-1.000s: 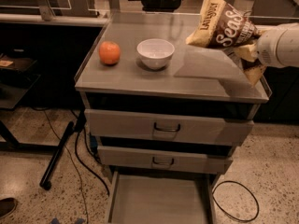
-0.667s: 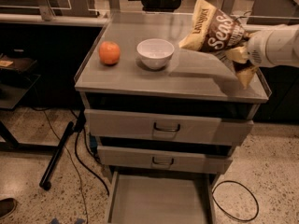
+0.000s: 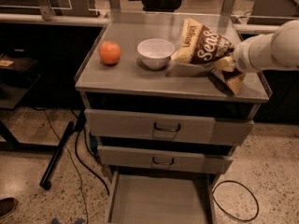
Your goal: Pick brown chip bag from bottom drawer and place on counter
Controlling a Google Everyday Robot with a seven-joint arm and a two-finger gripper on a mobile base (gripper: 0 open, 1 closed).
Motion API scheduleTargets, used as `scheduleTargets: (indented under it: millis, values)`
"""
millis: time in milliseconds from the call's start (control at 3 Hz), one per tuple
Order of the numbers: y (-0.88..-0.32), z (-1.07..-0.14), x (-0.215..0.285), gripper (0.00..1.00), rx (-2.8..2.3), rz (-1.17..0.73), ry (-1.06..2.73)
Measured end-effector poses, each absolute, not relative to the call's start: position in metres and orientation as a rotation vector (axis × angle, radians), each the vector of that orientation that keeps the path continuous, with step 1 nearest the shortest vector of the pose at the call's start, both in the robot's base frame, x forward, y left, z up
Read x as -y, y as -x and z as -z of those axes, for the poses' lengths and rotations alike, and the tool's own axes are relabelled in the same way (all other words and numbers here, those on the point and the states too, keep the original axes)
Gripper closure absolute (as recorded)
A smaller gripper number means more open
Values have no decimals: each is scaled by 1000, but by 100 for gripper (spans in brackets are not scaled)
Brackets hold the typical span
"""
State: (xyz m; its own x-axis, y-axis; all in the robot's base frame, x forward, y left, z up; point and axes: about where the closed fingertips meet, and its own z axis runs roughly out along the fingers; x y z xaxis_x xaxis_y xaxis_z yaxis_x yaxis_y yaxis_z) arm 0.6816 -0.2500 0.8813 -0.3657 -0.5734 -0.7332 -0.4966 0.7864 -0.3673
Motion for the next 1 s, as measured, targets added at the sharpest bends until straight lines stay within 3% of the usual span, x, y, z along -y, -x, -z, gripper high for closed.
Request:
scheduleTargets:
  millis: [667, 1000]
  values:
    - [-691, -863, 252, 100, -2069, 102, 805]
    - [-691, -863, 251, 84, -2069, 102, 805]
